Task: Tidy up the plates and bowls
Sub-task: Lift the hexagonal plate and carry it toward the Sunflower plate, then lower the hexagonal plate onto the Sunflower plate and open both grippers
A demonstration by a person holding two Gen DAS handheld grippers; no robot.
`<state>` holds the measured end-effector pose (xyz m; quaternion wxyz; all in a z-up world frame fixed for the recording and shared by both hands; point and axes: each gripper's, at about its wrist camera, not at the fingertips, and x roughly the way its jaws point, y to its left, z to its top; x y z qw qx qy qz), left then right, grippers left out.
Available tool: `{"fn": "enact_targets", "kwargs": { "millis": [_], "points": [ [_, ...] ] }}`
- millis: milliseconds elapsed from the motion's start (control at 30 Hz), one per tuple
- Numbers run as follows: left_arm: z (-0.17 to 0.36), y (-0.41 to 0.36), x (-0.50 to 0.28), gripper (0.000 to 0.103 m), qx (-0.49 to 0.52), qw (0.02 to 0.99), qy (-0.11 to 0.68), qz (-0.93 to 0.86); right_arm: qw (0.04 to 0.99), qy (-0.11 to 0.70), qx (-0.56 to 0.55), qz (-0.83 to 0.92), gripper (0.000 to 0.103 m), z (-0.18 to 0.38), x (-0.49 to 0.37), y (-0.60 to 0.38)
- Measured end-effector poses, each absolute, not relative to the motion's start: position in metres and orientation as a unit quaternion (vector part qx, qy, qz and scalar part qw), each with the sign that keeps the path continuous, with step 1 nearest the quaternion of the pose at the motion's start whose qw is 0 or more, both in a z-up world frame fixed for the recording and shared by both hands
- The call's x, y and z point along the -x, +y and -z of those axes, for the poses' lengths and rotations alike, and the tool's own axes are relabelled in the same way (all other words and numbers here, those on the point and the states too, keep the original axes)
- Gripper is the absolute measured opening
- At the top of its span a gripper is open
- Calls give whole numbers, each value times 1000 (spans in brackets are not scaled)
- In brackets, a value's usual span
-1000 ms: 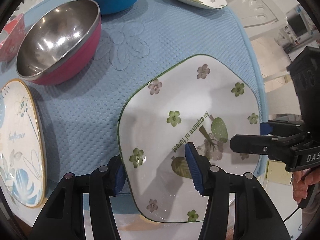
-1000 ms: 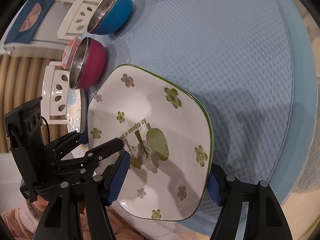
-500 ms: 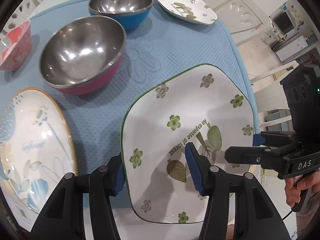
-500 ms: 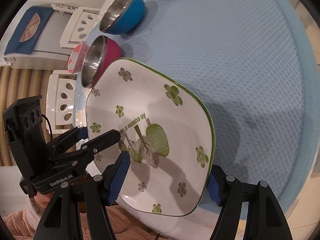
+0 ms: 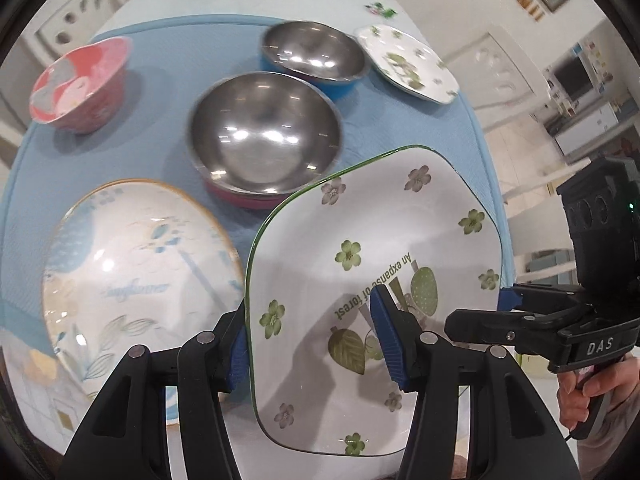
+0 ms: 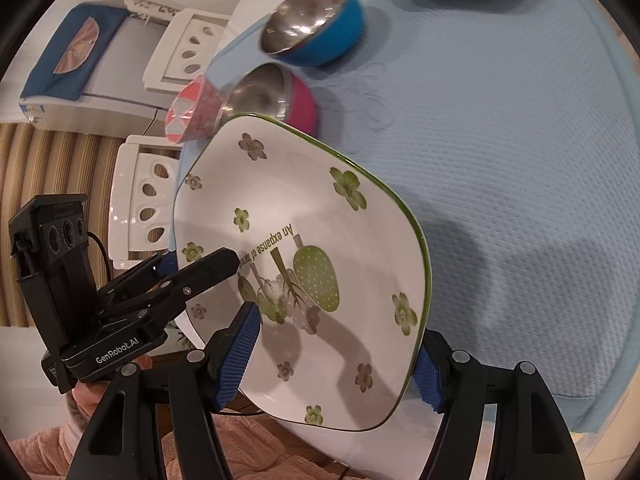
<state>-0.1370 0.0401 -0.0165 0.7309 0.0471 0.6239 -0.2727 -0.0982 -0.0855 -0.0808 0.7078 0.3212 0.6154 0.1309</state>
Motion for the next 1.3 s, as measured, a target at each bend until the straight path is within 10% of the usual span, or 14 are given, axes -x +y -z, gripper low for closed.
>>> {"fn": "enact_targets", "kwargs": {
  "millis": [1300],
  "points": [
    [28, 220, 66, 51, 62, 757, 633, 148, 663, 677, -229, -221, 69, 91, -21, 65]
  ]
}}
